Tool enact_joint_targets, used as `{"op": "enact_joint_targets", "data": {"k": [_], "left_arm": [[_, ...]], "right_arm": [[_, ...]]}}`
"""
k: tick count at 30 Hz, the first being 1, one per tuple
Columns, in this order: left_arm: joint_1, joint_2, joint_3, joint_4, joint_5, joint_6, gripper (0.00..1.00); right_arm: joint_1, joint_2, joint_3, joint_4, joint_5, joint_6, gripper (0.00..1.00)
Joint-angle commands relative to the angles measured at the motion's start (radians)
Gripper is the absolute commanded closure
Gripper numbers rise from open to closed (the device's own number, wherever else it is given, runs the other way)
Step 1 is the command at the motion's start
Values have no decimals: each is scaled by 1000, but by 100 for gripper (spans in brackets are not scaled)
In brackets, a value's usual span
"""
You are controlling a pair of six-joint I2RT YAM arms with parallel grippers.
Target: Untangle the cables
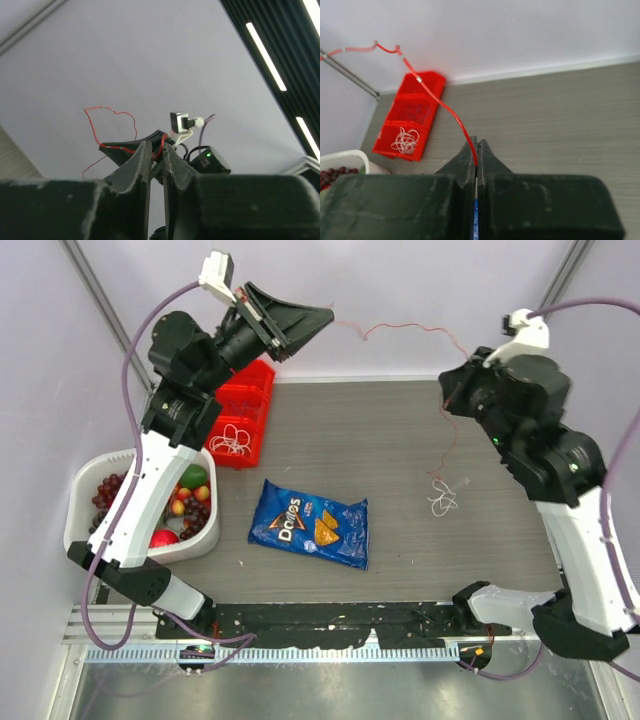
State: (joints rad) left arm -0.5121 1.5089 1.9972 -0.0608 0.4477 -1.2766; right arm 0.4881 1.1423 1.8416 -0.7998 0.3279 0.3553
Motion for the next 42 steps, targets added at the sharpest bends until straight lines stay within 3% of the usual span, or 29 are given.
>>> {"op": "enact_joint_targets", "data": {"k": [1,2,3,4,6,9,11,14,17,19,21,28,35,39,42], "left_arm": [[11,-13,-119,-63,33,69,67],[11,-22,-153,-89,22,98,53],[12,-33,-178,-120,10,136,46],[14,-45,-199,-158,-12,184,28],[11,-78,-235,-244,-67,293,18],[11,-133,-303,-332,-164,429,19],[9,-185,-414,-307,-207,491,36],[7,-269,-604,-213,-248,496,44],[-37,-331,-753,-91,-256,505,32],[-121,-349,-802,-38,-296,592,23],[-201,-332,-810,-8,-311,684,19],[-376,-178,-796,119,-215,881,18],[-407,-27,-752,144,-225,942,18],[-408,57,-709,196,-195,935,32],[-411,106,-684,228,-159,916,35]], "right_arm": [[0,13,62,-10,45,42,99],[1,26,77,-18,46,59,99],[1,34,114,-33,48,66,99],[1,54,131,-44,48,92,99],[1,82,183,-73,48,129,99],[1,120,258,-117,48,163,99],[1,142,298,-137,54,191,99],[1,166,334,-147,65,227,99],[1,177,364,-141,50,258,99],[1,183,364,-124,17,272,99],[1,183,361,-108,-6,297,99],[1,162,308,-23,-76,323,99],[1,155,309,-9,-98,340,99],[1,152,309,-9,-104,340,99],[1,154,308,-6,-112,338,99]]}}
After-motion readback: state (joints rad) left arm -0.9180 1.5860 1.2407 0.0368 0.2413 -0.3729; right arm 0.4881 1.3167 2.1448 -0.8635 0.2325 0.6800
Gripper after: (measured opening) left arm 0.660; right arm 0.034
